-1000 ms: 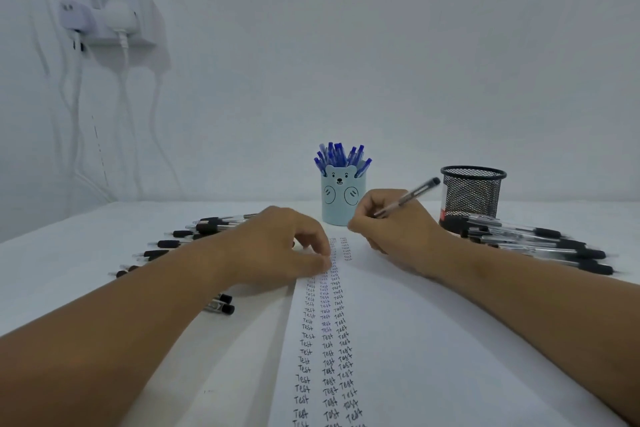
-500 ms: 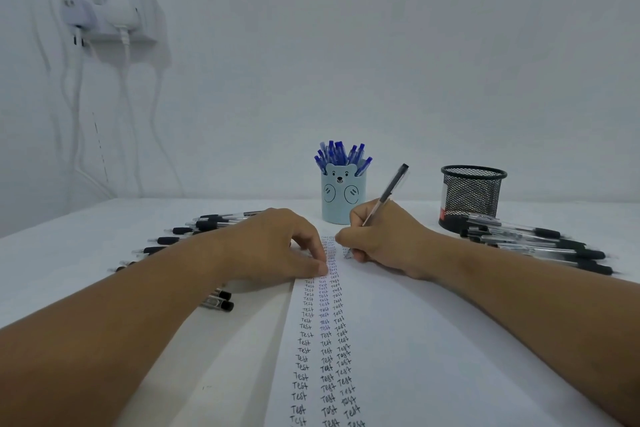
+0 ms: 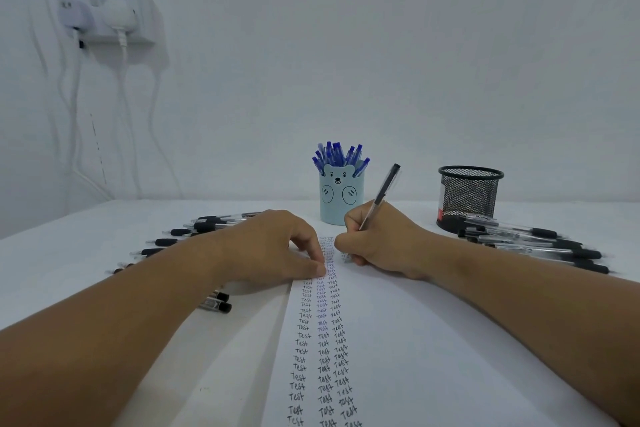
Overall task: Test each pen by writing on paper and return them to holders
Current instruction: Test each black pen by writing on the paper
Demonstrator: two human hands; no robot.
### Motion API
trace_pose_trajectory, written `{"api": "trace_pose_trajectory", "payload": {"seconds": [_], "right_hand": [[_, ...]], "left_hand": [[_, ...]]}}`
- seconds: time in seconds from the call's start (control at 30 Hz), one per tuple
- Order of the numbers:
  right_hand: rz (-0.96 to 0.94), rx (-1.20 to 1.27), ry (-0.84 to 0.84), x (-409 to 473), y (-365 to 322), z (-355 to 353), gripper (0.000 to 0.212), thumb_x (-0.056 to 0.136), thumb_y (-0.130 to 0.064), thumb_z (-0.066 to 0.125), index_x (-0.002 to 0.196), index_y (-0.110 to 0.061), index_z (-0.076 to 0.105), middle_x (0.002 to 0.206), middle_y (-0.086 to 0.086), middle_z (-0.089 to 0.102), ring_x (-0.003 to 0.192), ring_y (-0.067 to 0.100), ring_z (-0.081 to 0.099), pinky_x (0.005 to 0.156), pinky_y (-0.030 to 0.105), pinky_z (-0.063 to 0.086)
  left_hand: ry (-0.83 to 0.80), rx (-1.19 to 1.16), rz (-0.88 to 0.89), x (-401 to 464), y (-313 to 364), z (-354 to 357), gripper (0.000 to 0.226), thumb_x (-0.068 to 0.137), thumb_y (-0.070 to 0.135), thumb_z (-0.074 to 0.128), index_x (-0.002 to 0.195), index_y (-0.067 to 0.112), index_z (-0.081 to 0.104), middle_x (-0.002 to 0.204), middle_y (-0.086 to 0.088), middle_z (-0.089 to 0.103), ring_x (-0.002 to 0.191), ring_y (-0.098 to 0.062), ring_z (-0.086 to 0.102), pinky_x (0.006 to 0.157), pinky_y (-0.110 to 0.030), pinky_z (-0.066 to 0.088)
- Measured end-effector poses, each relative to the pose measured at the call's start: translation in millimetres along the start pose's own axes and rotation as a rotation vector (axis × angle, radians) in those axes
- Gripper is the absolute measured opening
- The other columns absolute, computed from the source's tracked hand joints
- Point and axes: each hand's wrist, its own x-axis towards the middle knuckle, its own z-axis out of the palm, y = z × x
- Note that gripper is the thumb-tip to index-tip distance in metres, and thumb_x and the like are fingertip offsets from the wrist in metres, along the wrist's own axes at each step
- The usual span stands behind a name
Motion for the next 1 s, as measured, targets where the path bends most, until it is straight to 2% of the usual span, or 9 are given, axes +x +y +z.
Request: {"api": "trace_pose_trajectory", "payload": {"seconds": [0.2, 0.37, 0.5, 0.63, 0.8, 1.0], "right_hand": [[0.009, 0.031, 0.026, -0.3, 1.2, 0.2, 0.034, 0.079, -0.011, 0.066, 0.054, -0.018, 0.045, 0.050, 0.001, 0.060, 0.048, 0.008, 0.048, 0.051, 0.022, 0.038], [-0.018, -0.011, 0.009, -0.3, -0.5, 0.9, 0.033, 0.079, -0.008, 0.066, 0.054, -0.017, 0.047, 0.051, 0.001, 0.060, 0.053, 0.008, 0.057, 0.055, 0.022, 0.043], [-0.027, -0.019, 0.034, 1.0, 0.3, 1.7, 0.034, 0.077, -0.007, 0.065, 0.052, -0.018, 0.045, 0.048, 0.000, 0.057, 0.052, 0.013, 0.051, 0.054, 0.023, 0.041], [-0.014, -0.001, 0.050, 0.5, 2.0, 0.6, 0.029, 0.078, -0.010, 0.065, 0.057, -0.015, 0.046, 0.049, 0.001, 0.058, 0.057, 0.013, 0.056, 0.057, 0.024, 0.041], [-0.031, -0.012, 0.028, 0.9, 0.5, 1.3, 0.033, 0.078, -0.007, 0.065, 0.054, -0.016, 0.044, 0.048, 0.000, 0.055, 0.050, 0.011, 0.052, 0.050, 0.020, 0.041], [-0.038, -0.014, 0.021, 1.7, 2.6, 0.3, 0.031, 0.078, -0.008, 0.064, 0.055, -0.016, 0.045, 0.049, 0.000, 0.056, 0.053, 0.011, 0.050, 0.054, 0.022, 0.042]], "left_hand": [[-0.001, 0.010, 0.005, 0.8, -0.5, -0.5, 0.008, 0.082, 0.048, 0.079, 0.086, 0.043, 0.075, 0.105, 0.023, 0.070, 0.107, 0.006, 0.059, 0.103, -0.037, 0.048], [0.003, 0.002, 0.003, 1.1, -0.8, 0.3, 0.008, 0.081, 0.048, 0.079, 0.085, 0.042, 0.076, 0.104, 0.023, 0.070, 0.107, 0.006, 0.059, 0.103, -0.037, 0.048], [0.003, 0.002, 0.005, 1.2, -1.1, 0.2, 0.006, 0.082, 0.048, 0.078, 0.085, 0.043, 0.075, 0.105, 0.023, 0.070, 0.109, 0.005, 0.060, 0.104, -0.038, 0.048], [0.001, 0.014, 0.005, 1.4, -1.2, 0.0, 0.008, 0.081, 0.049, 0.078, 0.085, 0.044, 0.075, 0.106, 0.022, 0.070, 0.109, 0.004, 0.060, 0.103, -0.038, 0.048], [0.001, 0.001, 0.005, 1.2, -1.1, 0.0, 0.008, 0.082, 0.048, 0.078, 0.086, 0.042, 0.076, 0.106, 0.022, 0.070, 0.109, 0.005, 0.060, 0.104, -0.038, 0.048], [0.001, 0.002, 0.009, 1.3, -0.3, -0.1, 0.008, 0.083, 0.045, 0.079, 0.087, 0.039, 0.076, 0.104, 0.023, 0.071, 0.107, 0.006, 0.060, 0.104, -0.037, 0.047]]}}
